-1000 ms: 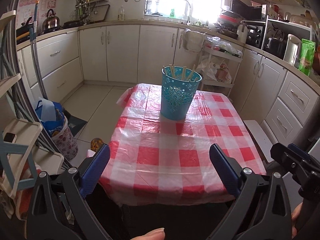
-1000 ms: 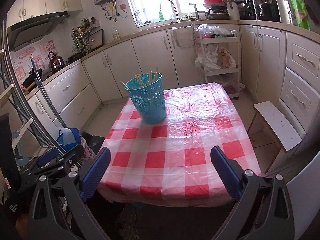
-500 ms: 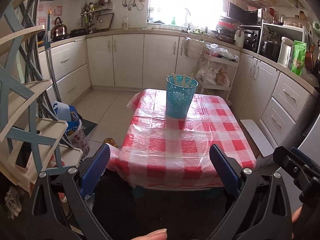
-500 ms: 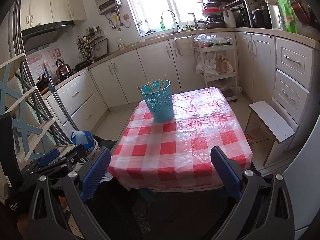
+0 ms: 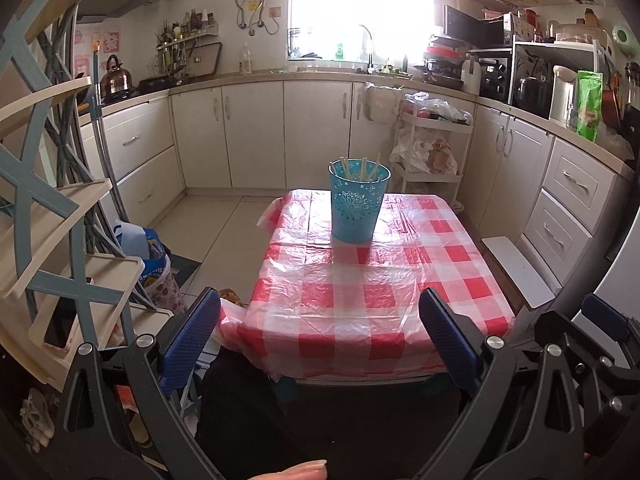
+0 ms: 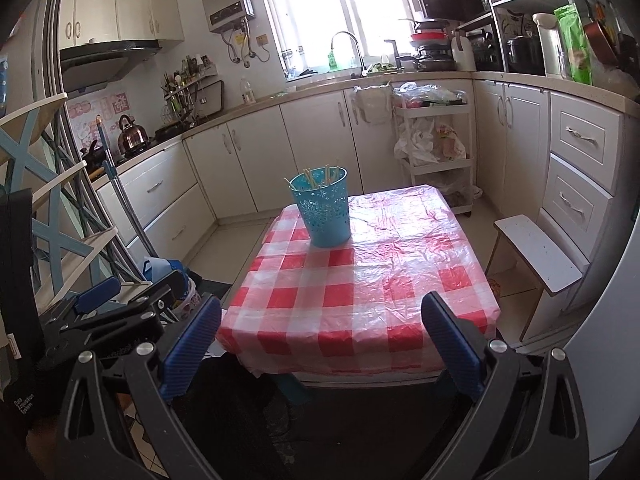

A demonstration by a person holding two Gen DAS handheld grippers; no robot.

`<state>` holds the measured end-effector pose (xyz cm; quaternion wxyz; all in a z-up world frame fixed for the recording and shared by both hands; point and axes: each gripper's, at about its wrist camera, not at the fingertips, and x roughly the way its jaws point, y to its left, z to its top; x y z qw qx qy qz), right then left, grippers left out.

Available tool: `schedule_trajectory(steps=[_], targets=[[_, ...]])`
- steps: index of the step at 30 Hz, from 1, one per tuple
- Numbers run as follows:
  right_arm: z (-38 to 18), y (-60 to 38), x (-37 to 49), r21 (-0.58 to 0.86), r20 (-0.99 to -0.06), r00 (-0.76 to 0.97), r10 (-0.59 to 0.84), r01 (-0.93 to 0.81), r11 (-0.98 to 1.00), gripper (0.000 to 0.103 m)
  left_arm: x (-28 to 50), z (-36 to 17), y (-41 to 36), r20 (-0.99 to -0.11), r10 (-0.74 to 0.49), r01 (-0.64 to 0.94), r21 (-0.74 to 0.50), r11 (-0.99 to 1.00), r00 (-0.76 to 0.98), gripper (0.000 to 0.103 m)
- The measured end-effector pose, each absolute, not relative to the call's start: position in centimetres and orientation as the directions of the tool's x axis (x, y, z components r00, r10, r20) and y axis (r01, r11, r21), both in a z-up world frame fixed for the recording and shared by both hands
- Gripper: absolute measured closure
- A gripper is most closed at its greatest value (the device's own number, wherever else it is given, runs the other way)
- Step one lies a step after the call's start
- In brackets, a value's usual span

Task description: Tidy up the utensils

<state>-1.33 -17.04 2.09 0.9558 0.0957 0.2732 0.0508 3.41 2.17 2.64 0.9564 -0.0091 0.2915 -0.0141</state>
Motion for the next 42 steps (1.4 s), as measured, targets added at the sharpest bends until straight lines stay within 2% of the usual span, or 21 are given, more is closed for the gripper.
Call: schedule_trajectory(steps=[8, 14, 21, 28, 34, 38, 42], targets=[[2.4, -17.0, -1.7, 0.205, -0.505, 0.851, 0.146, -0.046, 0.978, 0.007, 2.9, 3.1, 2.4, -0.547, -0.018, -0.004, -0.039, 0.999, 0.837, 0.008], [2.6, -16.9, -2.0, 0.201, -0.498, 0.855, 0.143, -0.047, 0.979, 0.007, 2.4, 3.2, 2.7, -0.564, -0.072, 0.008, -0.116, 0.993, 0.823, 0.008], [3.1, -17.2, -2.4, 0.194, -0.491, 0.861, 0.131, -0.039, 0.98, 0.007, 2.1, 3.2, 2.4, -0.563, -0.08, 0.011, -0.124, 0.992, 0.823, 0.008], [3.2, -17.5, -2.4, 0.197, -0.49, 0.862, 0.127, -0.033, 0.98, 0.007, 1.7, 3.6, 2.0, -0.535, -0.056, 0.014, -0.082, 0.997, 0.843, 0.008], [3.1, -17.4, -2.4, 0.199, -0.493, 0.86, 0.128, -0.032, 0.98, 0.007, 1.9, 3.7, 2.3, -0.544, -0.037, -0.004, -0.074, 0.997, 0.838, 0.008], [3.1, -17.6, -2.4, 0.201, -0.496, 0.858, 0.13, -0.032, 0.979, 0.007, 2.0, 3.7, 1.9, -0.541, 0.016, -0.024, -0.009, 1.0, 0.841, 0.008], [3.1, -17.6, -2.4, 0.201, -0.495, 0.859, 0.129, -0.031, 0.979, 0.007, 1.9, 3.7, 2.0, -0.54, 0.009, -0.023, -0.019, 1.0, 0.841, 0.008]])
